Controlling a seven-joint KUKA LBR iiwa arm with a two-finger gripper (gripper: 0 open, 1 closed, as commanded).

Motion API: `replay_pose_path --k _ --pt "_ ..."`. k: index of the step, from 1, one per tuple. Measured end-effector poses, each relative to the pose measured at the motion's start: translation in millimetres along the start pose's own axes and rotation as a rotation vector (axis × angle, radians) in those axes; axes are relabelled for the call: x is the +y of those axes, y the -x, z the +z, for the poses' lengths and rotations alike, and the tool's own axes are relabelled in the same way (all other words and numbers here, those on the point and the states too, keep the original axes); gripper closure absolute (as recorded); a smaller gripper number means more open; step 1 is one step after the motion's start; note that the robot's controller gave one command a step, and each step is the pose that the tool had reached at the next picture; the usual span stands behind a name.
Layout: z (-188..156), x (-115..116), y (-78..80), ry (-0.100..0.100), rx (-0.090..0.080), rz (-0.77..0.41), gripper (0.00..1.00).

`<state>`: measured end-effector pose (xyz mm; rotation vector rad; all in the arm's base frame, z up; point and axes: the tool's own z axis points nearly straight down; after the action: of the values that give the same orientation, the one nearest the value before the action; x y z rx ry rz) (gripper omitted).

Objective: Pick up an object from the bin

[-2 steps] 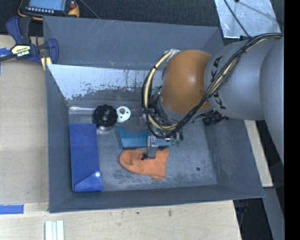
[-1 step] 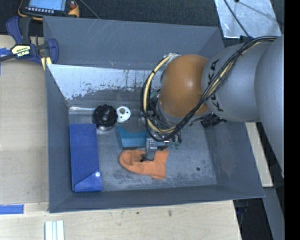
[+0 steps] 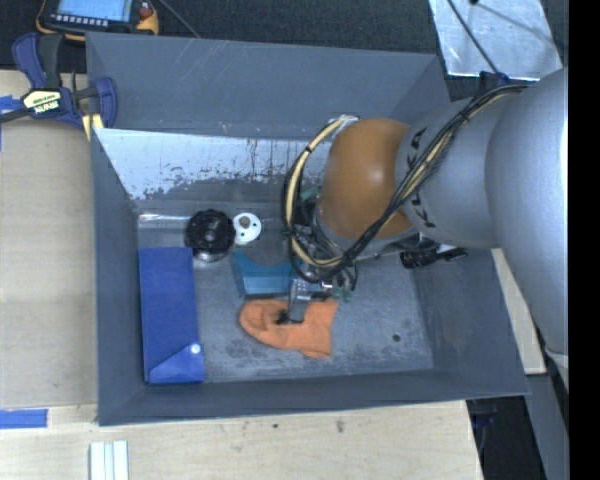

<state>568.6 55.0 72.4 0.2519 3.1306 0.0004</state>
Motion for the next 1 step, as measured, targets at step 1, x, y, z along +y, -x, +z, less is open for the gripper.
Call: replay_pose_path --k 1 --pt "3.7 0.6 2.5 -0.002 -0.003 -0.017 1.0"
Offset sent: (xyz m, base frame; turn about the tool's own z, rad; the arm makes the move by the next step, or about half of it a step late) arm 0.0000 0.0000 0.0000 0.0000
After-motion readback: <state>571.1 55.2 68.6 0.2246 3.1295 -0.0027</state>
